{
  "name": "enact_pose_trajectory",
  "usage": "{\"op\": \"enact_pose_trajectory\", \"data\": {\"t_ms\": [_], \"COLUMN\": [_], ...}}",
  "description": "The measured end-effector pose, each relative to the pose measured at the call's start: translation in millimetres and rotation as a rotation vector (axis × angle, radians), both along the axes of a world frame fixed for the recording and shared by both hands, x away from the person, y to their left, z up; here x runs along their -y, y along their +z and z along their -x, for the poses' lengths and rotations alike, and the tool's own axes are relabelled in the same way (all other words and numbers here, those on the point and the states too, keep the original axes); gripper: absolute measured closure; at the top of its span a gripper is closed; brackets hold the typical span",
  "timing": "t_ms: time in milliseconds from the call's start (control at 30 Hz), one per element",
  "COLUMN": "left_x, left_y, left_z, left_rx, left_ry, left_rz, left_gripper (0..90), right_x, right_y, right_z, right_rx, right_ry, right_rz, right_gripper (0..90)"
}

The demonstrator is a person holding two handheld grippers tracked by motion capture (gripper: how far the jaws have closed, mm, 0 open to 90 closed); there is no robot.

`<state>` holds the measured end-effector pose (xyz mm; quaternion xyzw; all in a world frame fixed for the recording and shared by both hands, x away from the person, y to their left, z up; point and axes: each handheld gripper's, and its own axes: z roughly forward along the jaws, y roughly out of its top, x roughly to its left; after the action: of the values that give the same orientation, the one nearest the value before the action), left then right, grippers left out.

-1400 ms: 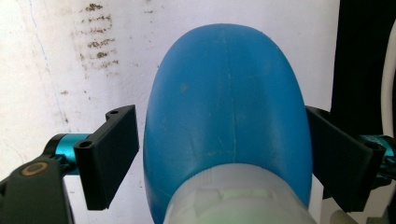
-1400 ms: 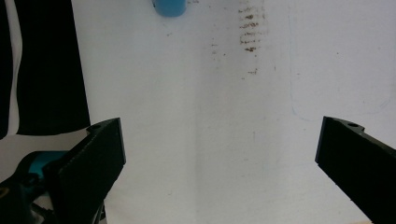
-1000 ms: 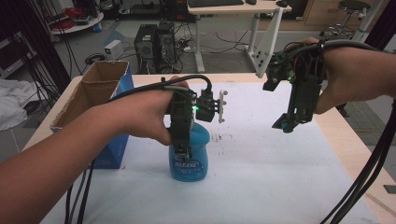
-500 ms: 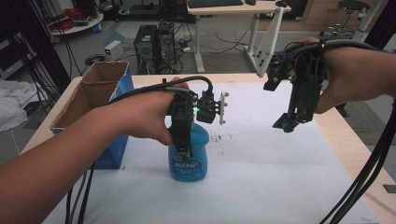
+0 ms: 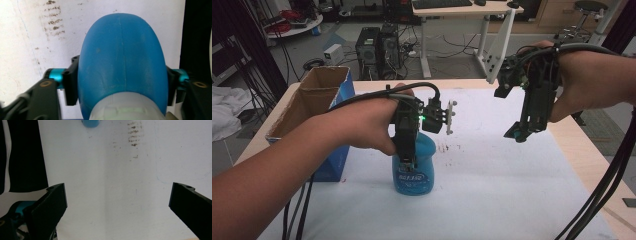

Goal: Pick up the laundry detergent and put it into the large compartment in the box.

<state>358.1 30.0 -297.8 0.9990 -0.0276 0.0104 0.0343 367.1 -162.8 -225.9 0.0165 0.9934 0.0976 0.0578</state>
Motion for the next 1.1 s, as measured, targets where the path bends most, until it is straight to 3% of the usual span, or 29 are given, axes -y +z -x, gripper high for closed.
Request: {"op": "enact_pose_trajectory", "data": {"t_ms": [367,467,700,867,1100], "left_x": [1.0,2.8,7.7,0.8,-18.4], "left_y": [0.0,1.0,4.9,26.3,79.2], "left_z": [1.7,2.6,3.6,2.4,-5.6], "left_rx": [0.015,0.021,0.016,-0.011,-0.022], "left_ry": [0.004,0.008,0.015,0.045,0.121], "left_rz": [-0.012,-0.057,-0.043,-0.011,0.035], "left_gripper": [38.0,38.3,38.3,38.2,38.2], "right_x": [1.0,1.1,0.6,0.8,-1.1], "right_y": [-0.3,-0.6,-0.9,-0.5,0.0], "right_z": [-1.0,-1.1,-0.7,0.7,2.2], "right_rx": [0.000,-0.001,-0.001,0.000,0.001], "right_ry": [0.001,-0.002,-0.003,0.002,0.009], "right_rz": [0.002,0.003,0.005,0.006,0.006], "right_gripper": [0.7,0.6,0.7,0.7,0.7]}}
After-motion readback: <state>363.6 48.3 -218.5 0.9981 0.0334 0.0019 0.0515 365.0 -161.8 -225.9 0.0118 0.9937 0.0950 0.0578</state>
